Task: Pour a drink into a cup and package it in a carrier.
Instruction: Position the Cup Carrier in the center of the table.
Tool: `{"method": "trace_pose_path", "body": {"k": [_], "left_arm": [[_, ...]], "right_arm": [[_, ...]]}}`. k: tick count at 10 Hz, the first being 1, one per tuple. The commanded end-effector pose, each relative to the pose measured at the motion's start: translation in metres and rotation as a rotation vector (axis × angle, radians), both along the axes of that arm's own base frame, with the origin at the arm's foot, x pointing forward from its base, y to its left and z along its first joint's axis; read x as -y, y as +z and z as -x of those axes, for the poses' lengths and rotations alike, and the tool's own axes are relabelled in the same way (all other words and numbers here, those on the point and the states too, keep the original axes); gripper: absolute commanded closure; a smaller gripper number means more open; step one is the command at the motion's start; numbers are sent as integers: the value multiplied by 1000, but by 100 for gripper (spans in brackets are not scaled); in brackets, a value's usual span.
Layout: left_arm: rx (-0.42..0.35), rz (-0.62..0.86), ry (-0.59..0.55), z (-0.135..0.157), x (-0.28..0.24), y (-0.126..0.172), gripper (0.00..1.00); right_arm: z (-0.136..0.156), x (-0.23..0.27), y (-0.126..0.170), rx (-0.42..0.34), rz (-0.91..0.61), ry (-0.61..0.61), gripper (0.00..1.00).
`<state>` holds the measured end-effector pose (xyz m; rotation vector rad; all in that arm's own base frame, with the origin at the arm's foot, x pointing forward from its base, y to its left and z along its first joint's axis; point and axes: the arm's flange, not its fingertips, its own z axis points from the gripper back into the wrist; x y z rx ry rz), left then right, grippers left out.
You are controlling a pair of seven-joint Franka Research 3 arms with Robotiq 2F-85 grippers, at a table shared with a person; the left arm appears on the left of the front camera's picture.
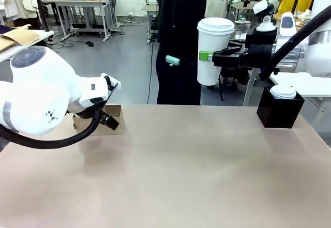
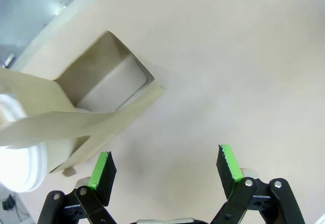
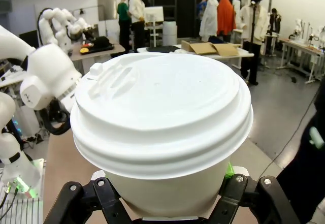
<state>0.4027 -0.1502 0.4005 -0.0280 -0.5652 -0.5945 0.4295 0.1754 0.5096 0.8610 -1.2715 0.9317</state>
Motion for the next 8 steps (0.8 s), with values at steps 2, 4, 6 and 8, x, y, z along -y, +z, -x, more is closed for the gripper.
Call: {"method": "trace_pose_path", "body": {"k": [2,4,6,8], "left_arm": [[-37,-8,145,1,1,76,0],[-83,17,235,-19,-3,119,0],[-115,29,321,-48,-4,147,0],[-132,35,420,-80,-9,155,0]], "right_arm": [[-4,-4,3,15,2,-4,20],[-4,-4,3,15,2,-4,20],[-4,-4,3,15,2,-4,20],[-4,-4,3,15,2,-4,20]]}}
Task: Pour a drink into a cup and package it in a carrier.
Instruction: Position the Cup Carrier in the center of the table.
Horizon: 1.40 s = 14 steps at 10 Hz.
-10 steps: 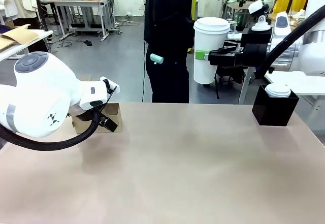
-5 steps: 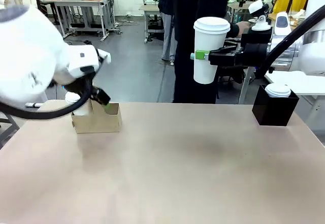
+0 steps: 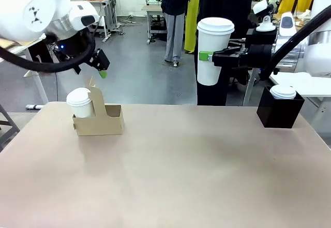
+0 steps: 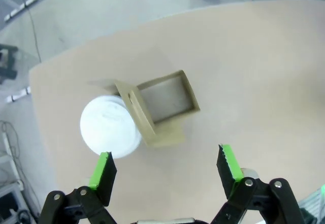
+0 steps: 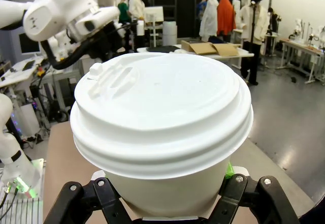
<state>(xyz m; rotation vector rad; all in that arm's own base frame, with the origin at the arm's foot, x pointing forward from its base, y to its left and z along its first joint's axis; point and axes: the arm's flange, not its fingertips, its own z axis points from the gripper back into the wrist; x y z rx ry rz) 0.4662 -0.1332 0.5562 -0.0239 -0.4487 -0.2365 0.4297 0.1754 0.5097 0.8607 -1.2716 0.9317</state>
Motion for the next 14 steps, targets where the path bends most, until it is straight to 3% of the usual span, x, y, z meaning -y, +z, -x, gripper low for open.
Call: {"method": "trace_pose_path", "body": {"k": [1,4,8,9,10,11,12,13,14], "left_arm": [[-30,-22,107,-29,4,-4,0],[-95,-8,178,-58,-3,-26,0],[-129,-3,267,-68,-8,-43,0],[-127,-9,276,-70,-8,-44,60],[-127,-12,287,-71,-7,-44,59],[-129,-14,288,-71,-6,-45,100],[-129,-12,289,-71,-5,-46,100],[-130,-9,292,-72,-5,-47,75],[-129,-4,294,-73,-4,-48,85]], "right_arm": [[-3,-4,3,15,2,-4,20],[-3,-4,3,15,2,-4,20],[-3,-4,3,15,2,-4,20],[-3,-4,3,15,2,-4,20],[-3,-4,3,15,2,-4,20],[-3,-4,3,15,2,-4,20],[-3,-4,3,15,2,-4,20],[-3,-4,3,15,2,-4,20],[-3,-4,3,15,2,-4,20]]}}
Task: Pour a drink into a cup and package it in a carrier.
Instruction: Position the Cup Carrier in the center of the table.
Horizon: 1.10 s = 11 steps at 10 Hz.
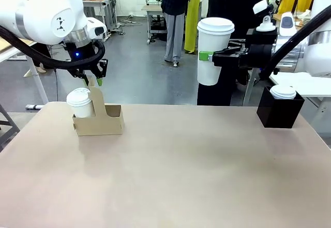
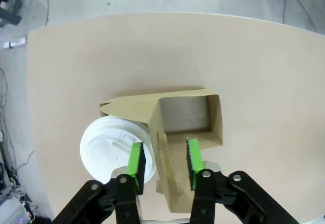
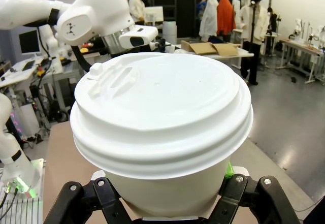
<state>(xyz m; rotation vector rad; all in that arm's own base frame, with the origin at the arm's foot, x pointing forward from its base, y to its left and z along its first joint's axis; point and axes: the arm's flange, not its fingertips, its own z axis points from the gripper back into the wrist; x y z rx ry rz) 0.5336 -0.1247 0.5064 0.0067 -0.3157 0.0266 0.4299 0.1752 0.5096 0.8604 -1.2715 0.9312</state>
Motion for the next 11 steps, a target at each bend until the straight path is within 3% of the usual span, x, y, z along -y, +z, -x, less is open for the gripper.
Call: {"method": "trace_pose_path", "body": {"k": [1,10,11], "left_arm": [[1,-16,27,-5,5,1,100],[-3,-6,-1,-4,2,-3,98],[60,13,32,10,0,7,98]], "right_arm": [[-3,-4,3,15,2,-3,20],[-3,-4,3,15,2,-3,20],[-3,-4,3,15,2,-3,20]]}}
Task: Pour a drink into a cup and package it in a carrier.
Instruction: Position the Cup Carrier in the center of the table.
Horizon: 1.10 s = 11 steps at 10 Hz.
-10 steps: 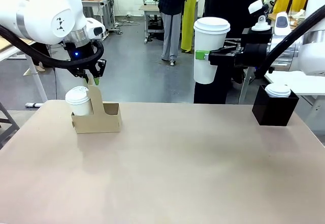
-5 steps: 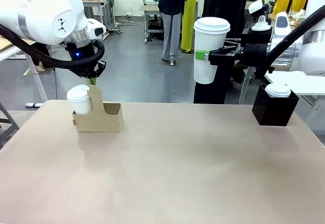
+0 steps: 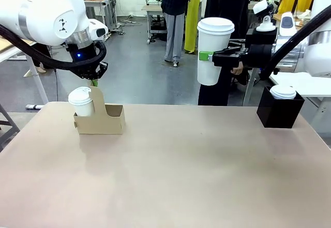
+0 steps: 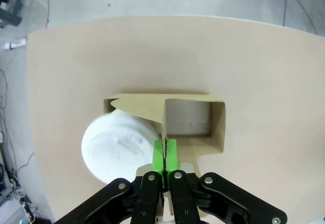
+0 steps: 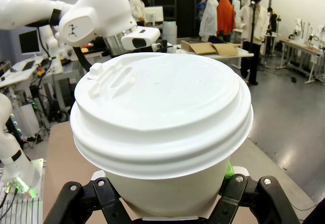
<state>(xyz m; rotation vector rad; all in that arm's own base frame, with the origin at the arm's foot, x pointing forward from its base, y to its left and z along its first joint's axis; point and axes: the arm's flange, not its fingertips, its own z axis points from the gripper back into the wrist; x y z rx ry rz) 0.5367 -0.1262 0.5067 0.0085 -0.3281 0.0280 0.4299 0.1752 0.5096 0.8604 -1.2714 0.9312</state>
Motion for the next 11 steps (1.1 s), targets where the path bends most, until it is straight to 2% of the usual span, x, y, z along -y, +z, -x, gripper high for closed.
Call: {"method": "trace_pose_path", "body": {"k": [1,3,5,7,9,11], "left_arm": [[72,23,73,29,4,22,98],[126,46,100,62,28,54,98],[125,88,90,102,80,67,98],[76,91,86,134,129,60,98],[12,79,71,164,175,38,98],[4,73,46,188,202,19,98]], "right_arm": [[-3,-4,3,15,2,-3,20],[-3,-4,3,15,2,-3,20],[-3,-4,3,15,2,-3,20],[-3,-4,3,15,2,-3,20],[-3,-4,3,15,2,-3,20],[-3,-4,3,15,2,-3,20]]}}
